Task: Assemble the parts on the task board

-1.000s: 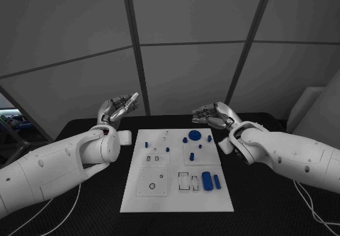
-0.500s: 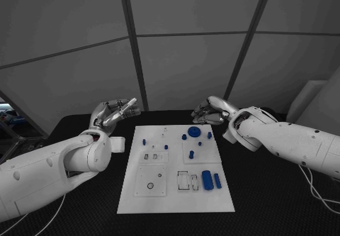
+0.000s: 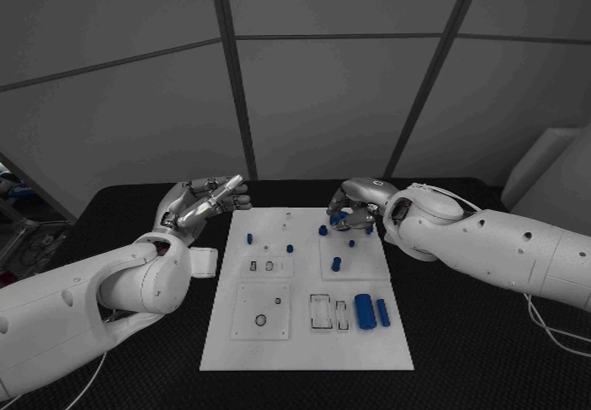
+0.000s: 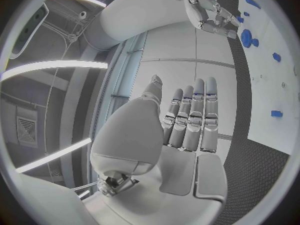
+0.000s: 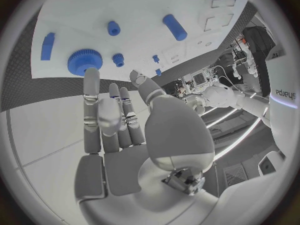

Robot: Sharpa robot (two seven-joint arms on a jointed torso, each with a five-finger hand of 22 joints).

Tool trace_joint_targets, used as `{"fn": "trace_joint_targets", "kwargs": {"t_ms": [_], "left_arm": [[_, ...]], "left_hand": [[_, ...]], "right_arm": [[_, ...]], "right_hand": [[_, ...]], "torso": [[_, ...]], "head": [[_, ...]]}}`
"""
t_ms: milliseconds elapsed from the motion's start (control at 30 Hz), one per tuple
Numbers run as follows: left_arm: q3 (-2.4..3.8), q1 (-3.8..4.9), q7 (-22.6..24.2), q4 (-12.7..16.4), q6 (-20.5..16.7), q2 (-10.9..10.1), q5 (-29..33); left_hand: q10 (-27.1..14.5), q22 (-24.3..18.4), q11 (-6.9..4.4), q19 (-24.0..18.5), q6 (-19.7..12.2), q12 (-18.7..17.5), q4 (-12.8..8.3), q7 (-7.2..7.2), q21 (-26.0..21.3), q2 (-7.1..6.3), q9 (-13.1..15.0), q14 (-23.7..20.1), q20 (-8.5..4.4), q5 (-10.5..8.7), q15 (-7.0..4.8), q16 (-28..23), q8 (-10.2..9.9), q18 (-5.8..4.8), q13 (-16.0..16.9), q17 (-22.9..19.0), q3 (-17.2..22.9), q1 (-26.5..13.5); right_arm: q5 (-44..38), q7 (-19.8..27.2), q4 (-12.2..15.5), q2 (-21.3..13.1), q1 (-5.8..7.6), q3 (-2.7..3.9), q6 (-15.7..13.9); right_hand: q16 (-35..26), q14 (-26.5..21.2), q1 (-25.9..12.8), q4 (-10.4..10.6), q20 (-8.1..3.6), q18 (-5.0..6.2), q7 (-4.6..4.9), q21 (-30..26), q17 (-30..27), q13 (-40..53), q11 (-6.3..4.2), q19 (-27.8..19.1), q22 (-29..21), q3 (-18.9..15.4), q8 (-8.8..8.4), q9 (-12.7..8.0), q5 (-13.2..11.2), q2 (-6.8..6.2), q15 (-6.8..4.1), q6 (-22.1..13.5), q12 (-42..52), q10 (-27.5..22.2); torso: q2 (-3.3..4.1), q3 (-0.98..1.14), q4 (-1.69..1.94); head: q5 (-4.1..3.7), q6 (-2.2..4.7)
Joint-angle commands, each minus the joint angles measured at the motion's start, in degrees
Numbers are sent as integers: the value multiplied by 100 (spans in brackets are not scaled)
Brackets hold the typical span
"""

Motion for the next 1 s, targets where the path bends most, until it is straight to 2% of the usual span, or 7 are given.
{"fn": "trace_joint_targets", "kwargs": {"t_ms": [33,200,367,500,567,733,1000], "left_arm": [[7,8,4,66,108,-28,-65],[7,8,7,122,102,-62,-65],[8,8,10,156,92,-80,-65],[8,8,11,172,88,-86,-64],[8,8,10,174,88,-89,-64],[9,8,7,171,84,-101,-64],[9,9,-1,155,83,-115,-64]], "left_hand": [[15,11,3,34,18,-36,-33,10,44,12,-6,39,-10,-33,-2,-15,-40,-141,-10,11,-8,-40],[-6,30,18,10,15,-52,-46,30,77,17,-6,-16,-7,-33,18,-63,-63,-151,-11,7,-21,-62],[-14,35,24,-4,14,-55,-50,36,85,20,-5,-33,-4,-32,24,-79,-70,-155,-11,6,-25,-69],[-20,38,29,-13,12,-58,-52,42,89,21,-6,-41,-2,-32,27,-87,-74,-156,-12,6,-27,-74],[-20,38,29,-13,12,-58,-52,42,89,21,-6,-41,-2,-32,27,-87,-74,-156,-12,6,-27,-74],[-26,40,33,-21,9,-60,-54,47,92,23,-6,-47,-1,-32,30,-93,-78,-158,-12,7,-29,-77],[-26,40,33,-21,9,-60,-54,47,92,23,-6,-47,-1,-32,30,-93,-78,-158,-12,7,-29,-77]], "right_arm": [[-500,-289,28,30,16,6,283],[-548,-346,35,80,16,7,322],[-570,-395,17,114,17,7,361],[-604,-421,-11,146,17,7,349],[-617,-426,-24,159,17,7,317],[-644,-430,-44,181,17,7,217],[-654,-409,-55,208,17,8,36]], "right_hand": [[336,301,22,13,16,9,-5,330,363,1,16,68,379,72,-19,7,30,-32,44,-51,38,-91],[689,298,57,39,46,-42,0,751,745,-13,31,111,865,221,-17,9,81,-39,70,-67,62,-148],[898,322,52,57,53,-88,1,1039,986,-19,25,197,1234,336,-15,11,76,-49,74,-62,99,-107],[943,322,44,68,58,-96,4,1110,1030,-24,26,198,1313,383,-18,10,64,-58,77,-66,108,-97],[954,322,42,71,58,-98,5,1126,1043,-25,26,200,1333,394,-18,10,62,-58,77,-66,110,-95],[1004,323,39,83,63,-107,9,1205,1095,-30,25,203,1421,457,-24,7,45,-65,79,-83,123,-71],[1054,323,38,99,66,-116,16,1289,1144,-39,24,199,1511,544,-35,-1,37,-73,81,-133,135,-42]], "torso": [[104,-17,27],[162,-22,33],[185,-29,37],[200,-23,39],[213,-12,44],[235,-15,56],[270,-7,59]], "head": [[0,11],[-6,15],[1,3],[16,4],[6,-2],[-5,-8],[-2,-12]]}}
